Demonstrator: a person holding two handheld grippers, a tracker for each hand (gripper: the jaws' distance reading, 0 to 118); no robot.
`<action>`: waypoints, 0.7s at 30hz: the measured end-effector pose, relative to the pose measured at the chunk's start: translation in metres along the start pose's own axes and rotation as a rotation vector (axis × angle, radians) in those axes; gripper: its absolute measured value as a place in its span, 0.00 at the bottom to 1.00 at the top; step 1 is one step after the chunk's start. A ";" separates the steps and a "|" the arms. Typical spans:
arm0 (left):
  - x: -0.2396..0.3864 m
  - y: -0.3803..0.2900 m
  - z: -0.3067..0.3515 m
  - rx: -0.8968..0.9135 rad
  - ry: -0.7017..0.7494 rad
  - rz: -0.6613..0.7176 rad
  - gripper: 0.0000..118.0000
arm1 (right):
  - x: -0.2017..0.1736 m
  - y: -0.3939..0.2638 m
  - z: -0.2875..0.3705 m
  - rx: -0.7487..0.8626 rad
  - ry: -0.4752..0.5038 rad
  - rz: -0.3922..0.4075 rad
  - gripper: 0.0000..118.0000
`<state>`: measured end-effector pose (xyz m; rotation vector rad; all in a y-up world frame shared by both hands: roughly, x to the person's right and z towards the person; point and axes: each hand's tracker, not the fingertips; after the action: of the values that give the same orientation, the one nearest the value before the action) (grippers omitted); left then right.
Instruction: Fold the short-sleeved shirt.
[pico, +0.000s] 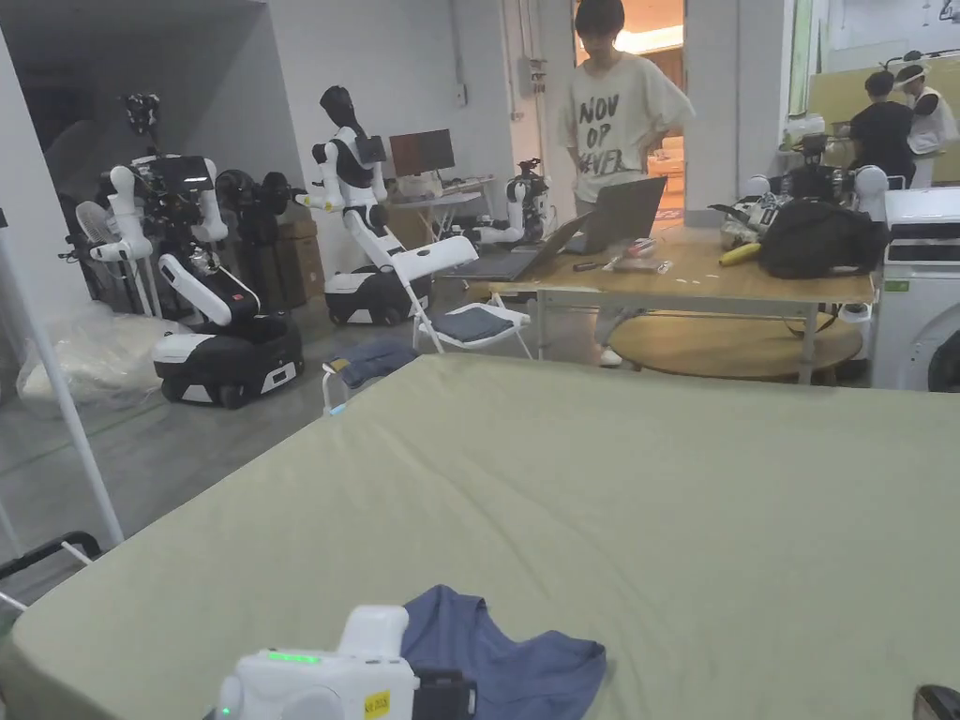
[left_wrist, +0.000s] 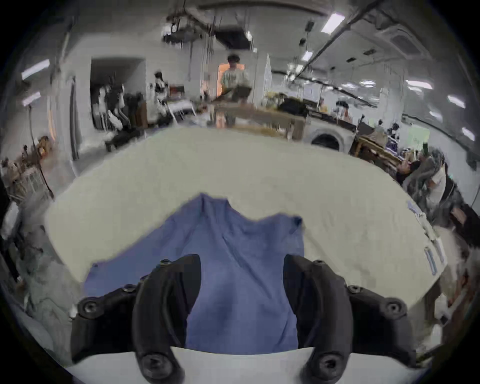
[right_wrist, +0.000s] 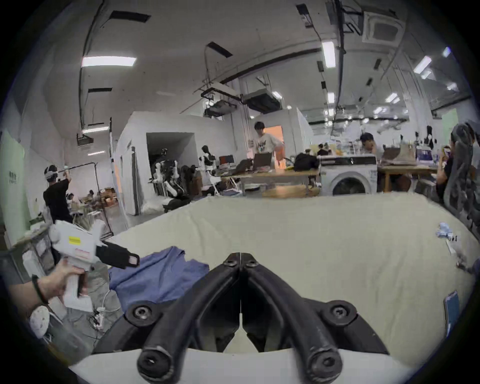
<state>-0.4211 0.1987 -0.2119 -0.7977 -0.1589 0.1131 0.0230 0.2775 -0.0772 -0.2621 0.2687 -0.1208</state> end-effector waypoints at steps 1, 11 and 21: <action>0.002 -0.002 -0.013 -0.015 0.008 -0.036 0.56 | 0.004 -0.001 0.004 -0.008 -0.023 0.019 0.00; 0.015 -0.005 -0.044 -0.138 0.136 -0.114 0.33 | 0.041 -0.018 0.032 -0.070 -0.103 -0.041 0.00; -0.033 0.068 0.060 0.188 0.059 0.168 0.00 | 0.044 -0.018 0.042 -0.089 -0.060 -0.039 0.00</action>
<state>-0.4670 0.2829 -0.2224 -0.6251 -0.0241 0.2592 0.0754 0.2636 -0.0440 -0.3590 0.2094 -0.1390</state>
